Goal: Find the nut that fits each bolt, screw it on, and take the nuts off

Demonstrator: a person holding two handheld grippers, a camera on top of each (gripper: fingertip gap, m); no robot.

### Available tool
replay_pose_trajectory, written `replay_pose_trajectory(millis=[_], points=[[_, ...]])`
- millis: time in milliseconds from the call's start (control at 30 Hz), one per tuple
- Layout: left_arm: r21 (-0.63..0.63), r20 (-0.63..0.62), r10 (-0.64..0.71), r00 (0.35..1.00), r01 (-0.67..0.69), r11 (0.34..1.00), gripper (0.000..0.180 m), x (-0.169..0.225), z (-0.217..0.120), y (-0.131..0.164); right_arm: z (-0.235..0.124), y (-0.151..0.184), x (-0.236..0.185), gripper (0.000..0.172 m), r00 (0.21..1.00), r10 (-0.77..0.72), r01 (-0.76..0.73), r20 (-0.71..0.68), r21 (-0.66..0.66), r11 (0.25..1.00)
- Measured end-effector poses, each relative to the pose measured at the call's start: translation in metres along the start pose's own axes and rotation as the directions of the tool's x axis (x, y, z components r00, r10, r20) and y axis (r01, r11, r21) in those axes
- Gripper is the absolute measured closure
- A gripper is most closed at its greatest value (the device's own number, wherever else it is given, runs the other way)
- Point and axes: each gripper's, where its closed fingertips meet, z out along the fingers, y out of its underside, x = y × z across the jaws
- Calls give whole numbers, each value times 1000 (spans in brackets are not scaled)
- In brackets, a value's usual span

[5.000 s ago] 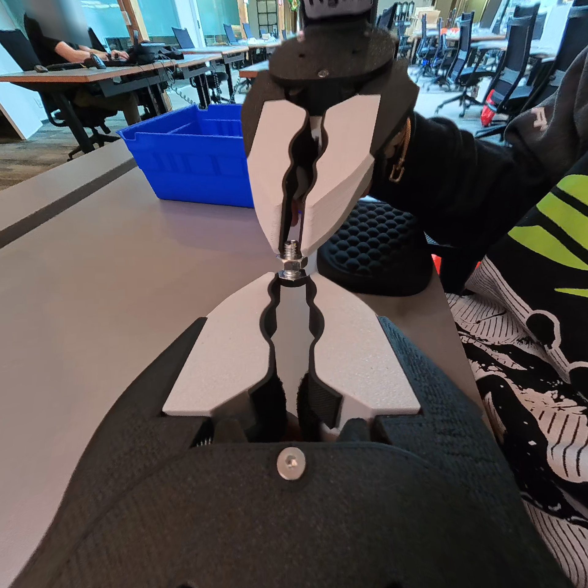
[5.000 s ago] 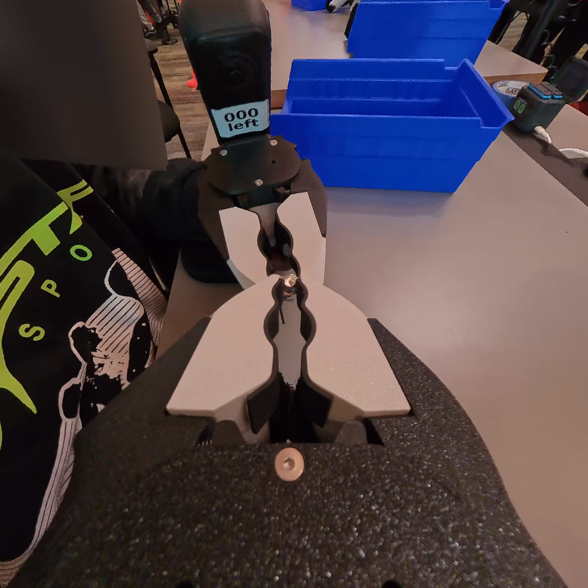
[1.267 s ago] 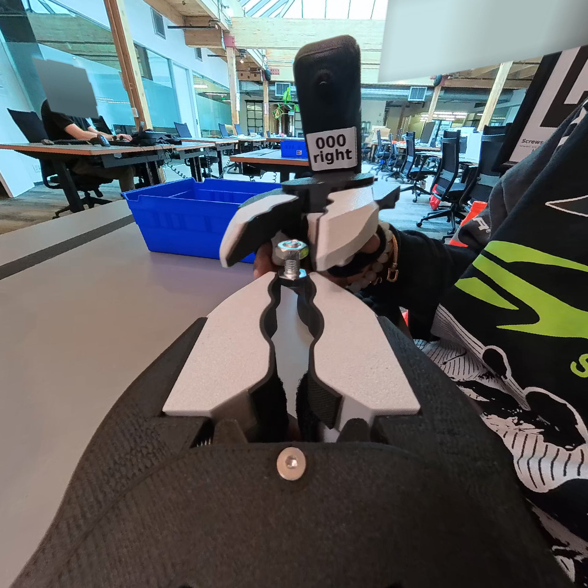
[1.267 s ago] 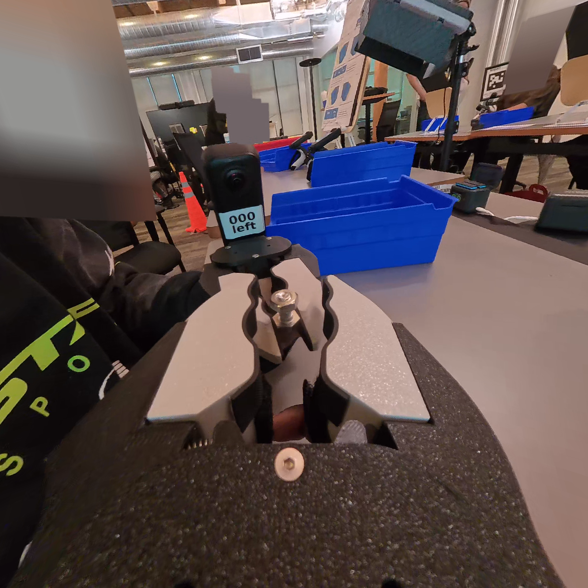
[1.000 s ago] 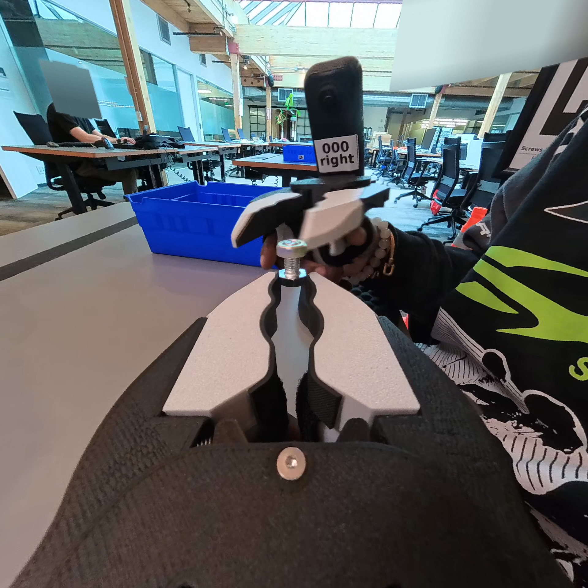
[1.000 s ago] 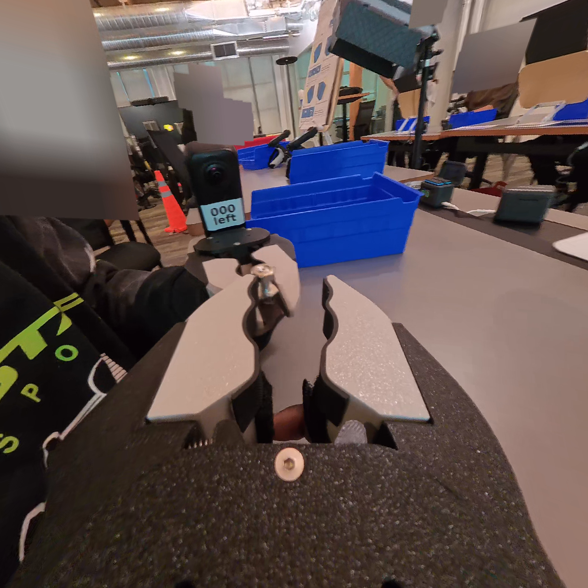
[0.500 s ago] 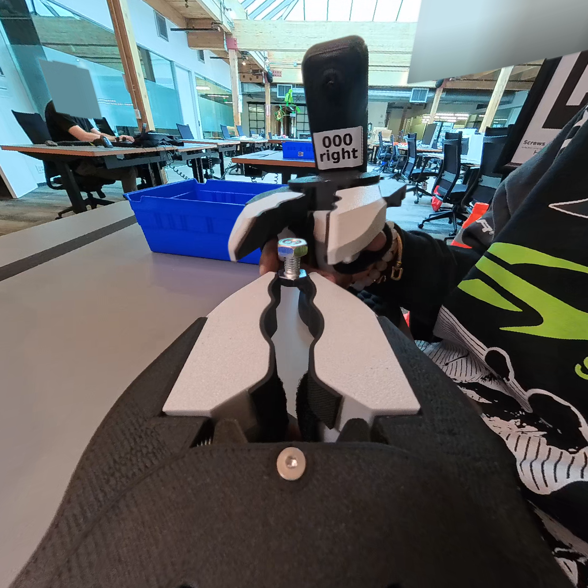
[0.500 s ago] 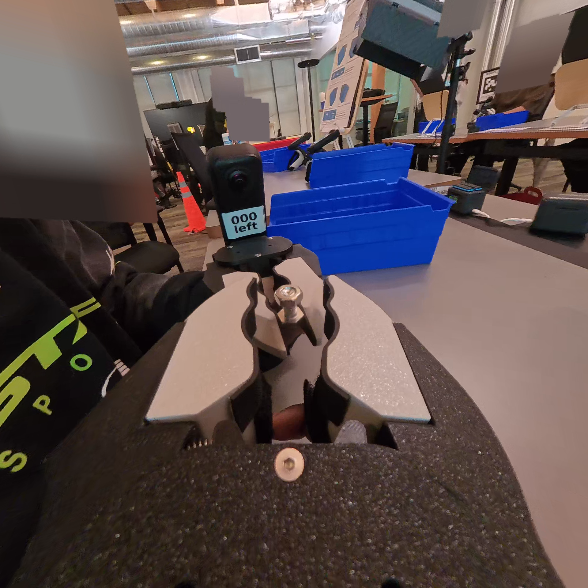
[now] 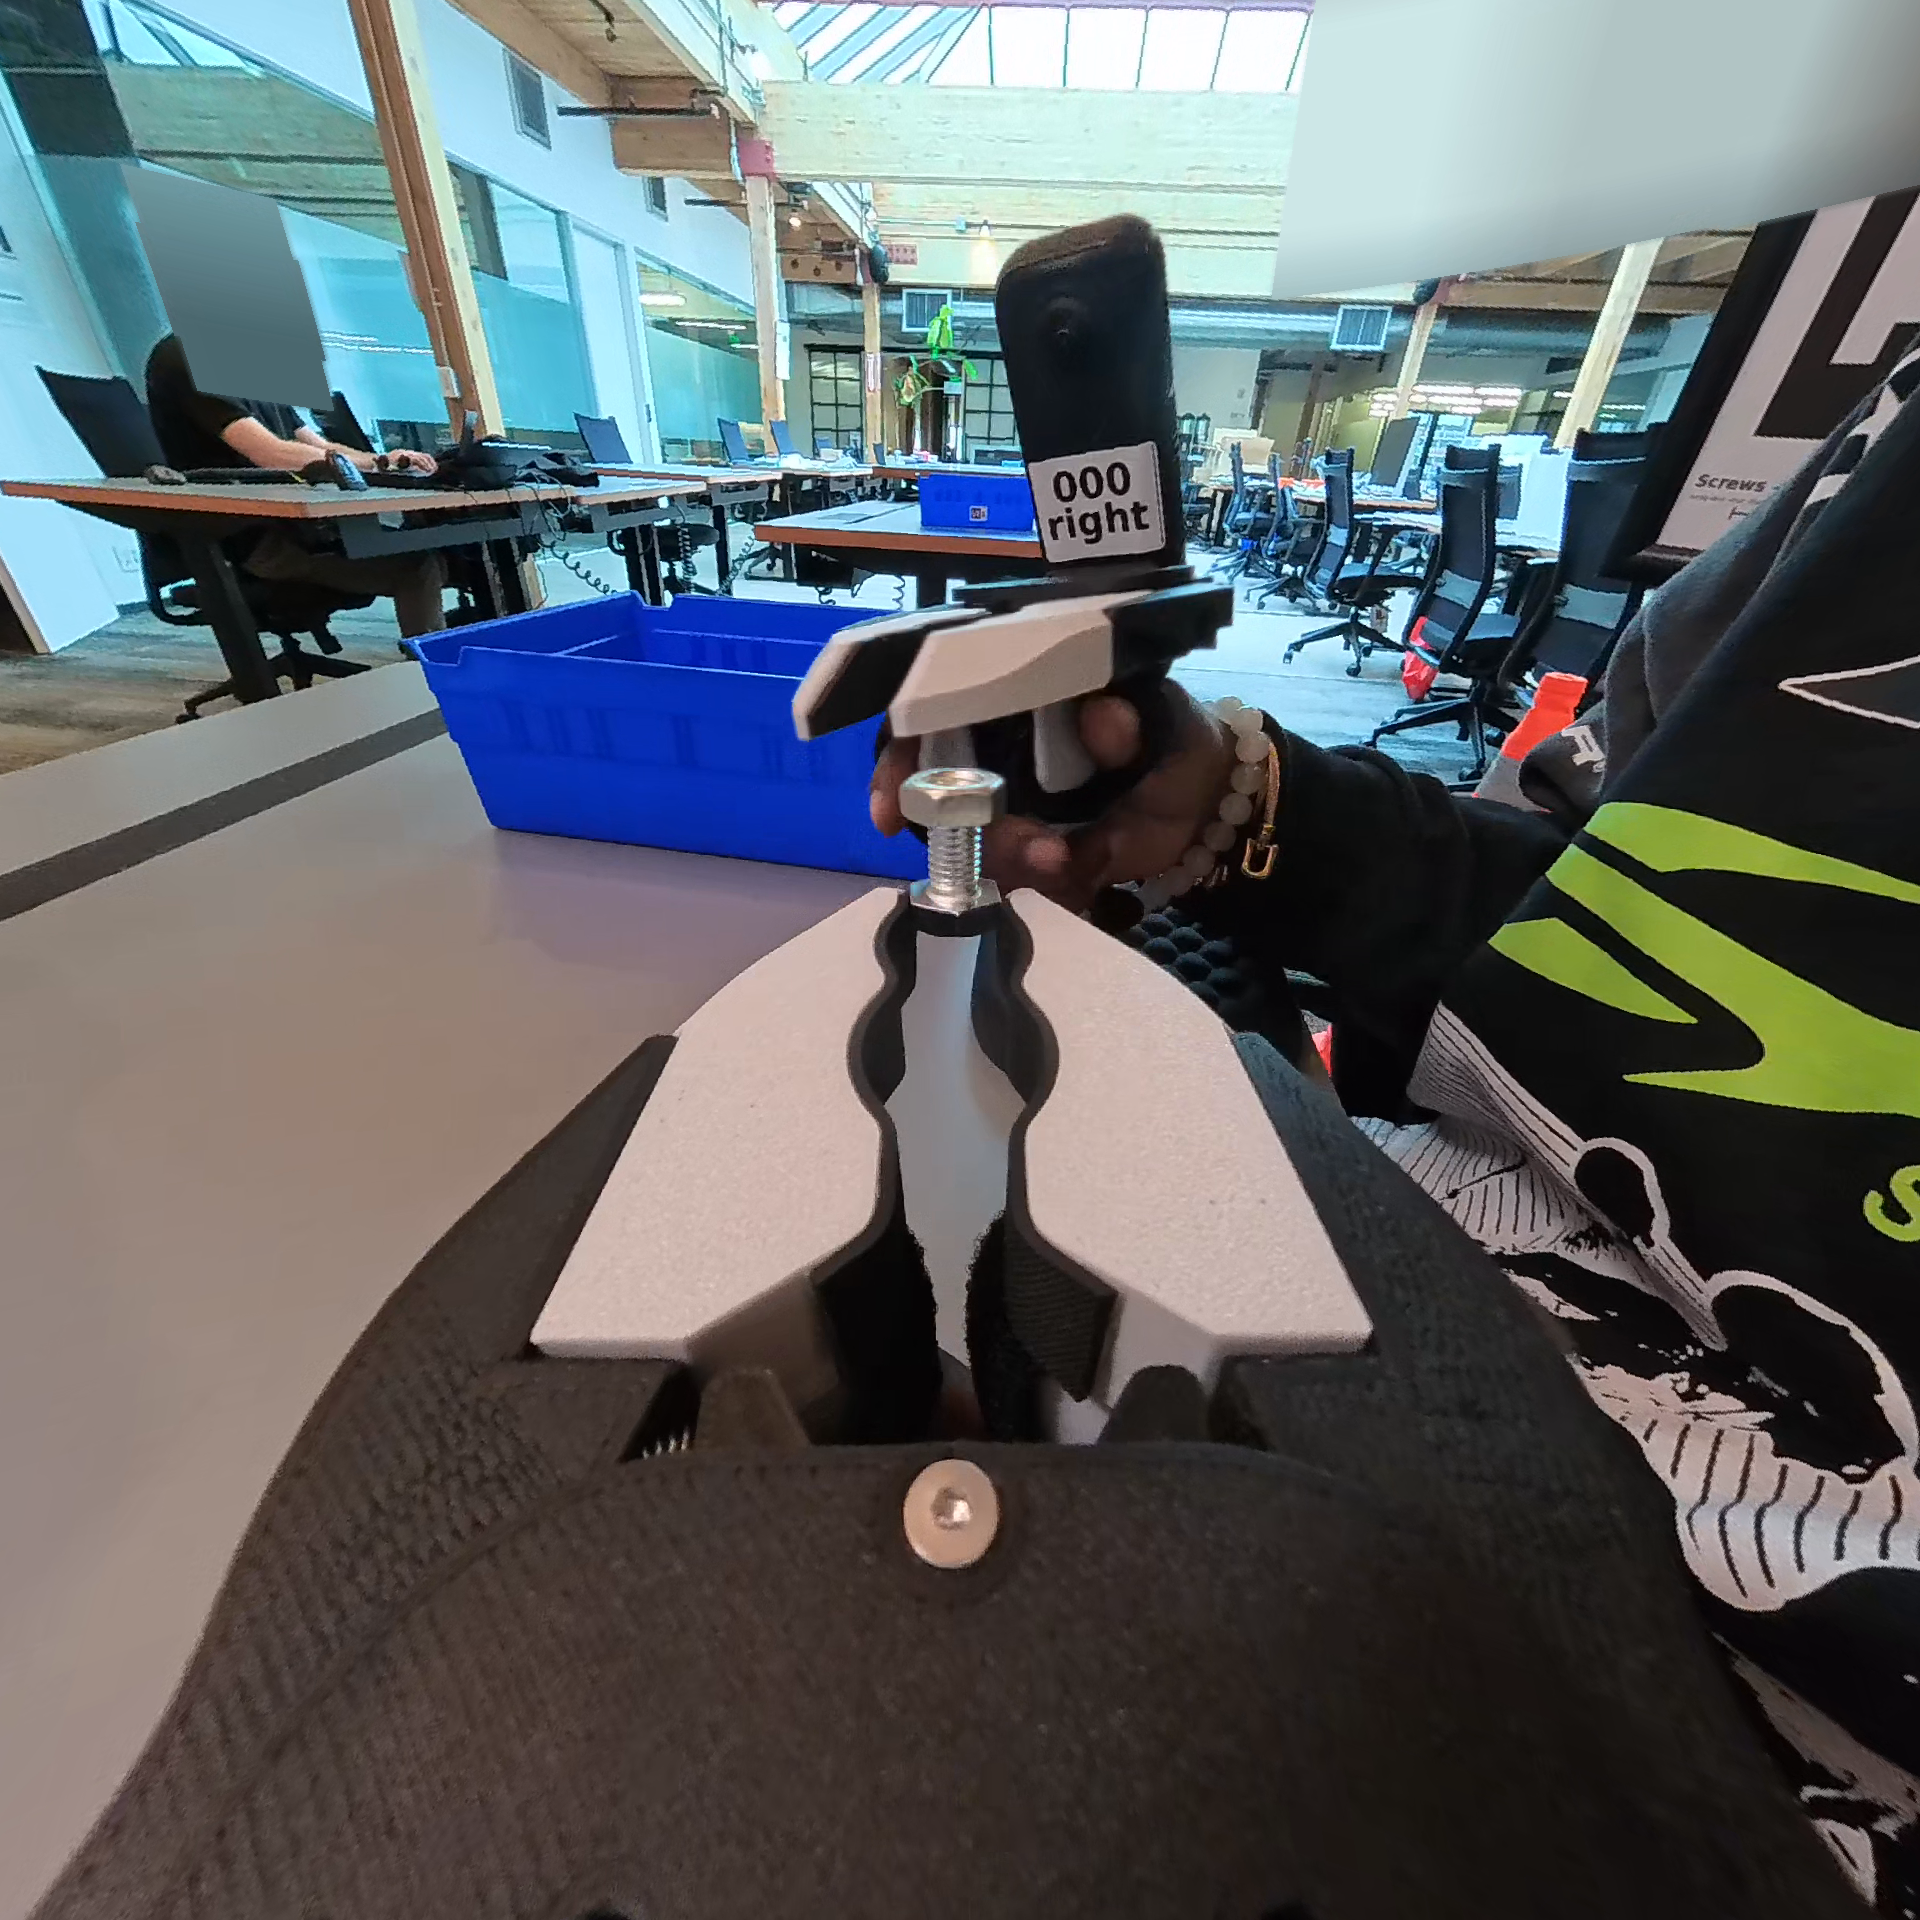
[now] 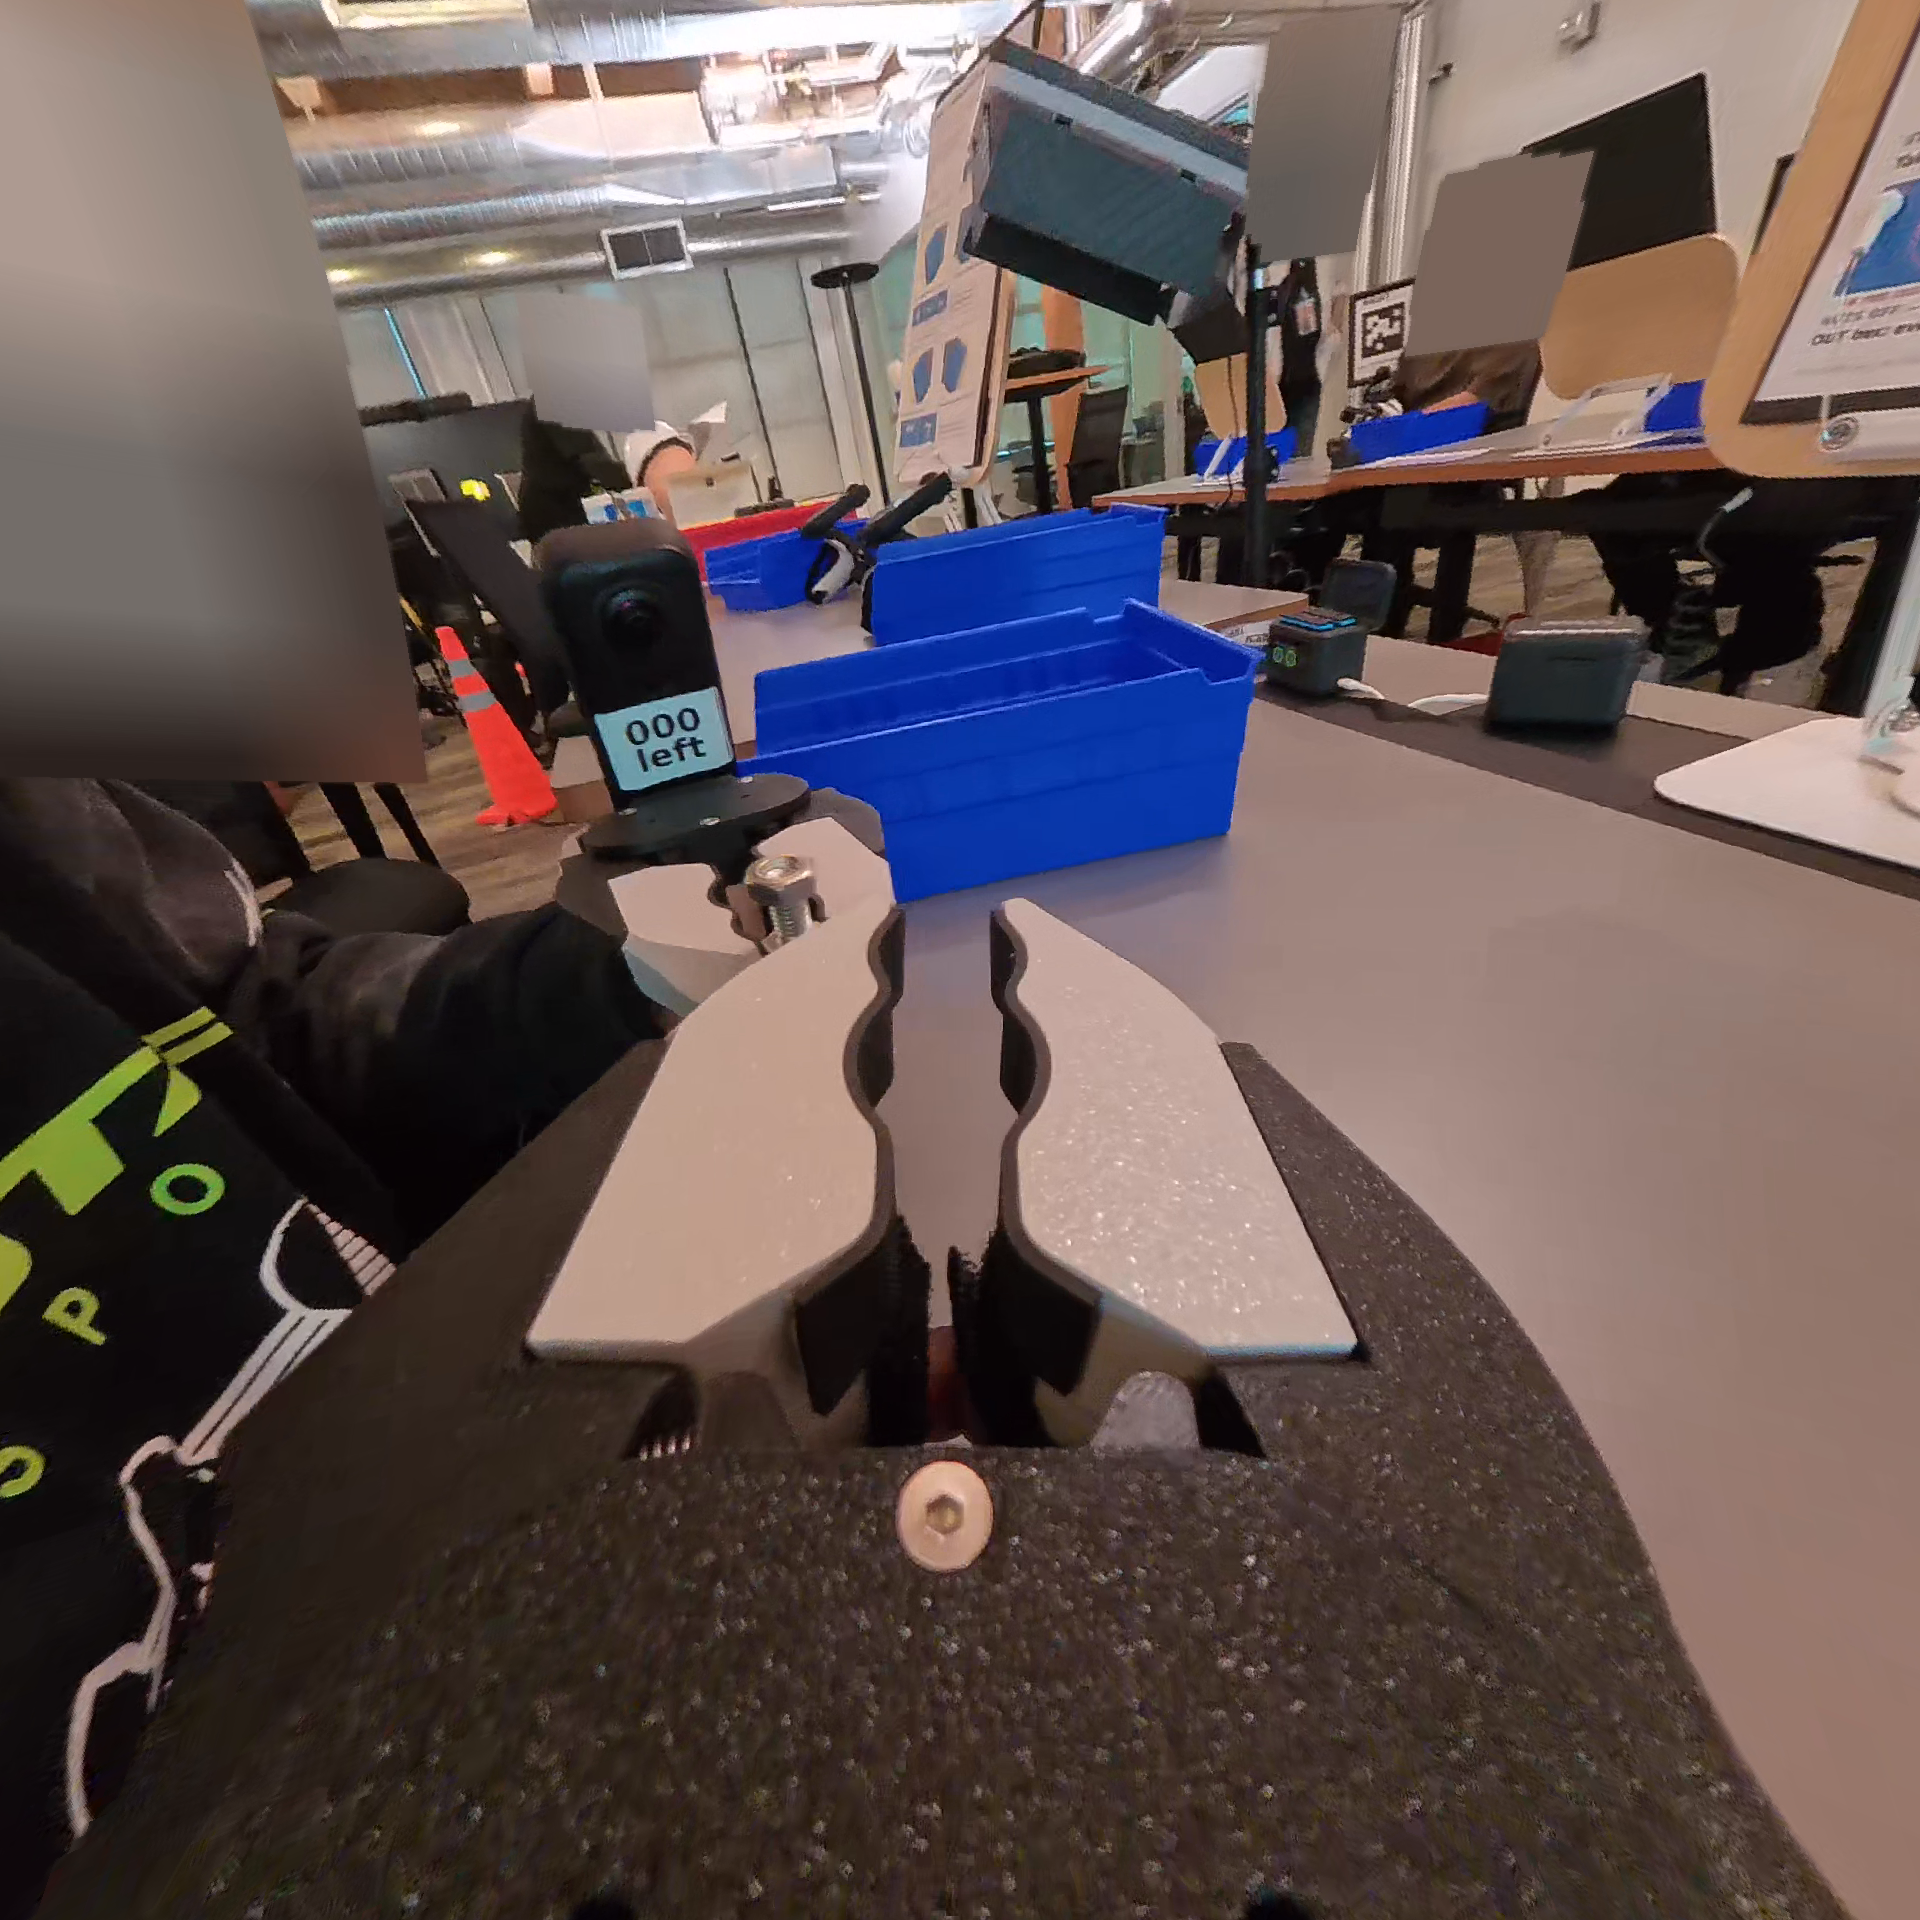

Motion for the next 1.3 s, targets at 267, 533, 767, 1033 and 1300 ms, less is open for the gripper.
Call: replay_pose_trajectory(millis=[267,533,767,1033,1300], points=[[-5,5,3,1000,-3,1000,166,-1,0,1,28,5,-32,138,991,-28,33,131,-34,999],[-9,1,4,1000,-4,1000,166,0,1,2,41,11,-29,138,993,-17,25,114,-66,998],[4,3,-3,1000,3,1000,166,-1,0,0,14,6,-8,149,999,-15,17,29,-43,999],[-5,5,3,1000,-3,1000,166,-1,1,1,11,3,-20,144,996,-27,30,90,-37,999],[-5,18,4,1000,-3,1000,166,-3,0,1,29,8,-34,147,989,-42,53,141,-75,996]])
